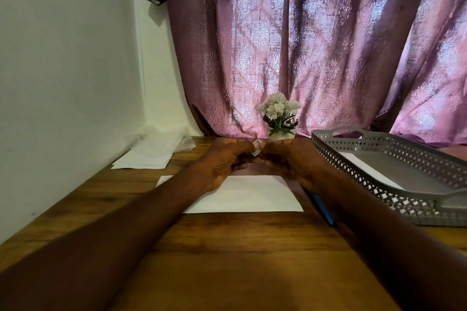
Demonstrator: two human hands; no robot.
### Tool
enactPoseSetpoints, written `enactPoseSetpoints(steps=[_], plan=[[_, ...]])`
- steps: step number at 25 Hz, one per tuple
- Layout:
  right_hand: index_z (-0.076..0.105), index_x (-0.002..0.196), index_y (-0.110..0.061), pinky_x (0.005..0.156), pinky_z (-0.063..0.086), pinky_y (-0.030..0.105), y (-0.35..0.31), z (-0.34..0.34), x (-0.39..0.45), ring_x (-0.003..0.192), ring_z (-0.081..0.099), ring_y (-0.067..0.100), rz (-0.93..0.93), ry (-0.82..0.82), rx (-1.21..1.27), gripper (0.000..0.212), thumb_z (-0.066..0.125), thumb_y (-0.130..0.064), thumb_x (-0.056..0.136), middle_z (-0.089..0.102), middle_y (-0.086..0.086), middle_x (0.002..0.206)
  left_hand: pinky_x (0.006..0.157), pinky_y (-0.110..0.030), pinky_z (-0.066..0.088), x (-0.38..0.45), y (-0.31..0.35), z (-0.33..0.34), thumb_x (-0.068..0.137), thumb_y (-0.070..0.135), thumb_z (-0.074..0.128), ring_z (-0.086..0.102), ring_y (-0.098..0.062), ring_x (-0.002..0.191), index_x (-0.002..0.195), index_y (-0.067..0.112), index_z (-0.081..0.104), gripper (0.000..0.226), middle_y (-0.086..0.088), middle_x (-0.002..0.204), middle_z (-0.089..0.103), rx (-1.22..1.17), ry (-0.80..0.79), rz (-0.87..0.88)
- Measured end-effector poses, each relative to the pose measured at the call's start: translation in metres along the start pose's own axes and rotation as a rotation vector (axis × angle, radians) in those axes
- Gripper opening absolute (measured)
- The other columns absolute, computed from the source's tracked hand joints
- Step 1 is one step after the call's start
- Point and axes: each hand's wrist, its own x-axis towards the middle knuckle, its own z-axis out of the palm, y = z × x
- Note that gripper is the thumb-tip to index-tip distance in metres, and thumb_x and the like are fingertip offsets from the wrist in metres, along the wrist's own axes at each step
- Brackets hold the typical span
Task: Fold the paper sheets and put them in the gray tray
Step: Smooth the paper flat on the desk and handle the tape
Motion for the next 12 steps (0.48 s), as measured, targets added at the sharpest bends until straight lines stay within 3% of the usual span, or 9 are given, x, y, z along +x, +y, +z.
enactPoseSetpoints(steps=[2, 5, 8, 12], plan=[[0.074, 0.103, 0.007, 0.06, 0.061, 0.028, -0.0022, 0.0003, -0.0002, 0.078, 0.077, 0.023, -0.002, 0.0, 0.018, 0.026, 0.08, -0.007, 0.081, 0.077, 0.023, 0.098, 0.074, -0.026, 0.053, 0.0005, 0.0012, -0.0021, 0.091, 0.012, 0.074, 0.073, -0.033, 0.112, 0.123, 0.0, 0.07, 0.034, -0.02, 0.114, 0.076, -0.042, 0.0, -0.013], [0.073, 0.098, 0.0, 0.074, 0.064, 0.032, -0.0053, 0.0025, -0.0022, 0.087, 0.076, 0.025, 0.001, -0.052, 0.054, 0.027, 0.079, -0.021, 0.082, 0.077, 0.016, 0.094, 0.077, -0.029, 0.053, 0.0004, 0.0018, -0.0032, 0.091, 0.015, 0.075, 0.073, -0.031, 0.11, 0.125, 0.001, 0.07, 0.037, -0.019, 0.115, 0.076, -0.054, -0.003, -0.024], [0.072, 0.109, 0.004, 0.092, 0.058, 0.045, -0.0013, 0.0087, -0.0063, 0.096, 0.073, 0.03, -0.015, -0.084, -0.017, 0.025, 0.073, -0.013, 0.091, 0.075, 0.023, 0.106, 0.077, -0.03, 0.051, -0.0006, -0.0015, -0.0013, 0.092, 0.017, 0.074, 0.074, -0.024, 0.097, 0.126, 0.004, 0.07, 0.037, -0.016, 0.115, 0.076, -0.064, -0.019, -0.035], [0.07, 0.113, 0.008, 0.079, 0.061, 0.037, 0.0, 0.0071, -0.0048, 0.088, 0.071, 0.027, -0.011, -0.044, -0.004, 0.023, 0.069, -0.003, 0.093, 0.073, 0.026, 0.106, 0.075, -0.03, 0.052, -0.0014, -0.0031, 0.001, 0.093, 0.016, 0.072, 0.075, -0.02, 0.089, 0.116, 0.01, 0.075, 0.024, -0.01, 0.104, 0.079, 0.006, -0.01, -0.008]])
